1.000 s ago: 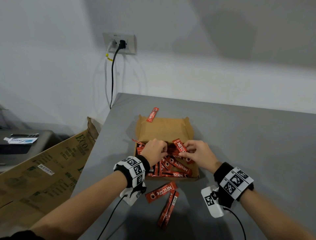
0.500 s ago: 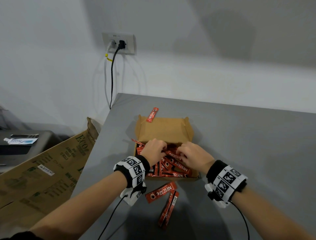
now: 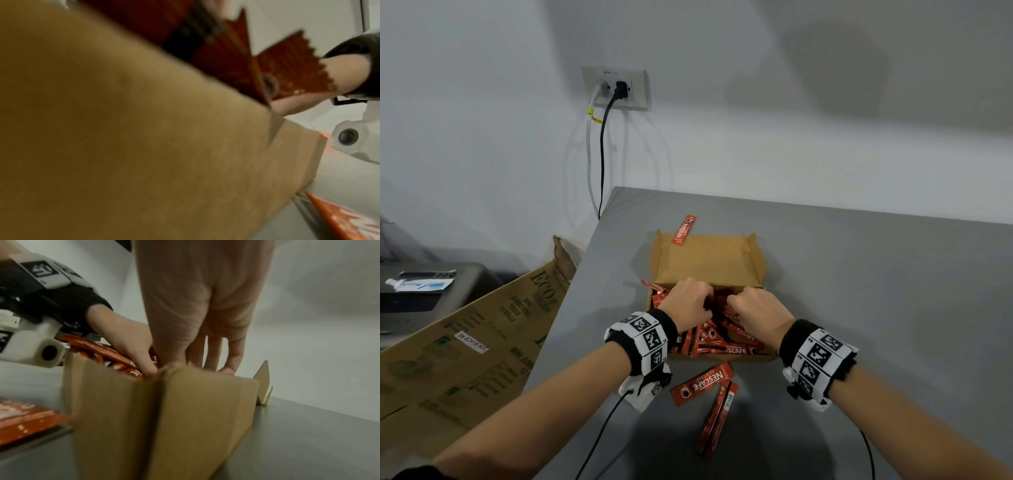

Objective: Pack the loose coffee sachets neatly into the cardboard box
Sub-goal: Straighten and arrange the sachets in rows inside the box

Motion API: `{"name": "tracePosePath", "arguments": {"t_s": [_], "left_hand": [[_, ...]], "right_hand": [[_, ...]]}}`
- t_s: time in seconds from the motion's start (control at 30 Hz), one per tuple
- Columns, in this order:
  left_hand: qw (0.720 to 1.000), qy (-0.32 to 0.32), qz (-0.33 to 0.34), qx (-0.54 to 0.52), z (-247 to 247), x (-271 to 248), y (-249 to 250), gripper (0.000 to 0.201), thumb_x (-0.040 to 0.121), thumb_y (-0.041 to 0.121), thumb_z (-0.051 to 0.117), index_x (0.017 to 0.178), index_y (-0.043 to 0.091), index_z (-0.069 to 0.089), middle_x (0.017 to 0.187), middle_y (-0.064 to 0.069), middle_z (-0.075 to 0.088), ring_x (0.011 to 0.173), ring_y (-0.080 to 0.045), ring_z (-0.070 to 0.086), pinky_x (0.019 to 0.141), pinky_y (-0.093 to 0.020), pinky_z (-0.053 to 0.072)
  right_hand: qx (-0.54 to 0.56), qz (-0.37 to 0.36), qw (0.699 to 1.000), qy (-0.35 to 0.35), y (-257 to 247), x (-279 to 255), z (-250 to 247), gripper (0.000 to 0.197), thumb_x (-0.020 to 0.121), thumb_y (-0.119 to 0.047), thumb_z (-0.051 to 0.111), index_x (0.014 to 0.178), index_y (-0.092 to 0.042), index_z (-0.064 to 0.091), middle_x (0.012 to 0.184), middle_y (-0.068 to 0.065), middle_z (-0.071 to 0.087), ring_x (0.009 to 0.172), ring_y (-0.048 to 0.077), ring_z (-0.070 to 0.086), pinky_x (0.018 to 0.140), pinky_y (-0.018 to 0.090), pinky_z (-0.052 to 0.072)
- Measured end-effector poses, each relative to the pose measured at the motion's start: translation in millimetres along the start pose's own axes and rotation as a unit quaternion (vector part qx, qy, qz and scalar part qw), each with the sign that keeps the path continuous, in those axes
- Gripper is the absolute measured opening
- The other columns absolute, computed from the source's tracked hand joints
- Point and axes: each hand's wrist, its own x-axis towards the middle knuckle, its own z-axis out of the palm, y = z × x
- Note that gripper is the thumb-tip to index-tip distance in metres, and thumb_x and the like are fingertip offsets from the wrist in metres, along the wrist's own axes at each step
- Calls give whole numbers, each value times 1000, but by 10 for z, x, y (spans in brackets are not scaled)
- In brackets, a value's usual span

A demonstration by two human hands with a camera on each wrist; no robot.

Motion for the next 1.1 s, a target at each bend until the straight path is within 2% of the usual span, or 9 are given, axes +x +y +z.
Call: {"name": "tracePosePath", "arguments": {"t_s": [0.2,0.33,0.53,0.67,0.77,0.83,0.93,1.0,1.1], "left_hand": [[1000,10,16,2,20,-11,-8,15,88,16,59,95,6,68,91,-7,69,80,-19,63,75,-31,53],[1000,24,11,11,18,-10,-1,16,89,19,60,93,6,68,92,-7,68,83,-20,63,78,-31,52],[999,32,-6,1,37,15,15,17,88,23,62,89,7,69,89,-6,68,80,-18,62,76,-29,51],[999,29,-13,4,45,16,5,17,89,23,62,89,8,69,90,-5,67,82,-18,62,78,-31,52],[1000,25,-16,0,40,26,-9,15,88,20,61,91,7,69,93,-7,68,84,-20,63,79,-34,53],[1000,23,-19,0,41,29,-5,16,88,21,62,92,6,69,93,-7,68,84,-20,63,79,-34,53],[999,25,-19,6,50,30,-2,18,89,23,62,91,6,69,91,-7,68,82,-19,63,77,-31,53],[1000,23,-19,7,51,32,-1,18,89,23,62,92,7,69,92,-7,68,83,-19,63,78,-32,53],[1000,18,-17,14,38,27,2,17,89,22,61,94,8,69,94,-6,68,85,-19,63,80,-32,53]], "right_hand": [[31,1,999,20,32,0,23,13,92,-8,46,92,-5,59,97,9,63,90,28,60,75,39,49],[50,38,997,53,110,-129,13,17,90,-26,52,92,-10,60,100,4,58,94,22,55,75,33,45],[-23,44,999,-13,8,-236,142,37,94,-46,44,101,-15,62,103,1,65,96,20,61,77,32,48],[-14,58,998,-3,-15,-226,144,31,94,-38,47,108,-17,64,111,1,61,106,21,54,87,34,42],[43,83,996,7,28,-233,41,23,92,-27,48,99,-17,67,102,1,64,95,21,59,79,33,48],[158,115,980,45,107,-243,-53,15,92,-24,52,90,-17,66,87,2,67,79,16,62,72,32,51],[336,139,925,110,181,-258,-145,16,94,-14,53,78,-17,51,70,-2,63,58,-2,58,56,10,42],[400,141,899,111,175,-272,-149,22,96,-13,48,76,-17,41,77,-2,66,64,-8,60,54,6,40],[461,134,873,87,138,-275,-141,22,98,-14,42,77,-16,36,88,1,69,76,3,65,60,10,45]]}}
